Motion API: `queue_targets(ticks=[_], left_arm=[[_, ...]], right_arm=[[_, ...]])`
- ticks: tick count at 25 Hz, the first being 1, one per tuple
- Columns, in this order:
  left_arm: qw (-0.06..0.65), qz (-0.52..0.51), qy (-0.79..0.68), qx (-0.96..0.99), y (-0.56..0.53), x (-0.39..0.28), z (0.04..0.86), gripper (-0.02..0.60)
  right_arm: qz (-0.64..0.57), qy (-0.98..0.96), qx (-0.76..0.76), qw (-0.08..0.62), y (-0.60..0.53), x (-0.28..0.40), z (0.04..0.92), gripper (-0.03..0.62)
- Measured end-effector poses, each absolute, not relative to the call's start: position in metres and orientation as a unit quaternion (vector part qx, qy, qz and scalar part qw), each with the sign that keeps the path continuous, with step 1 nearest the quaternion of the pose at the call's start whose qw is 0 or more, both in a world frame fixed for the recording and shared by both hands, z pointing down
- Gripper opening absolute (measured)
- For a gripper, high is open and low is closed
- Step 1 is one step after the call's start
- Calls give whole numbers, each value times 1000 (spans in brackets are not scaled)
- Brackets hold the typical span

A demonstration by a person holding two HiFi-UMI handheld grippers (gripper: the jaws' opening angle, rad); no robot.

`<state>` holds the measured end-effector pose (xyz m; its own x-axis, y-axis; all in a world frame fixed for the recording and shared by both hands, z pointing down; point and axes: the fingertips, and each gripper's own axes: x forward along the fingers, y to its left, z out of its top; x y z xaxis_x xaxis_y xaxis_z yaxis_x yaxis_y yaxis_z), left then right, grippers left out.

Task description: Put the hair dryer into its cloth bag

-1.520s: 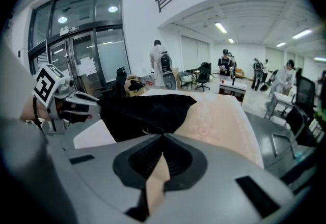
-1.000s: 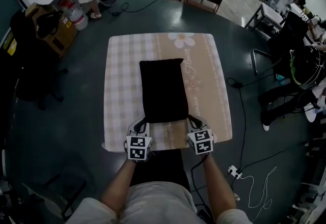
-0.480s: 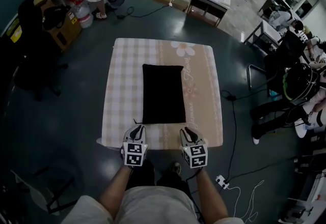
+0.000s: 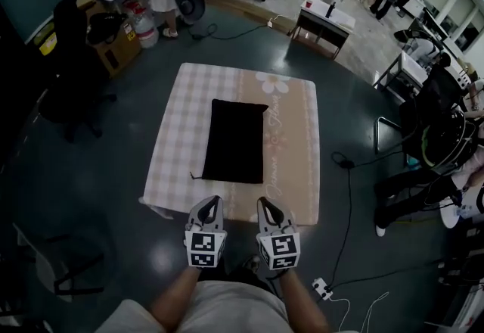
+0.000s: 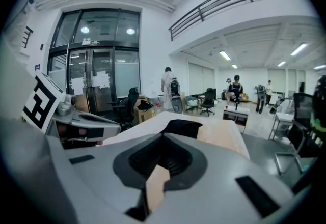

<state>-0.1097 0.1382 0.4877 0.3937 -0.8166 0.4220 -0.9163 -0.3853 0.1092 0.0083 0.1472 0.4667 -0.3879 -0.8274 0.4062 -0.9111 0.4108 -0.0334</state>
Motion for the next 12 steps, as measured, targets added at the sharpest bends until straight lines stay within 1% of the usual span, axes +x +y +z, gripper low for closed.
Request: queue_targets(ticks=[3, 12], left_arm=[[154, 130, -541, 817, 158, -89, 465, 8], [86, 85, -550, 827, 220, -34, 402, 8]], right_arm=[[97, -833, 524, 147, 167, 16, 440, 15], [42, -845, 527, 75, 232, 43, 374, 15]])
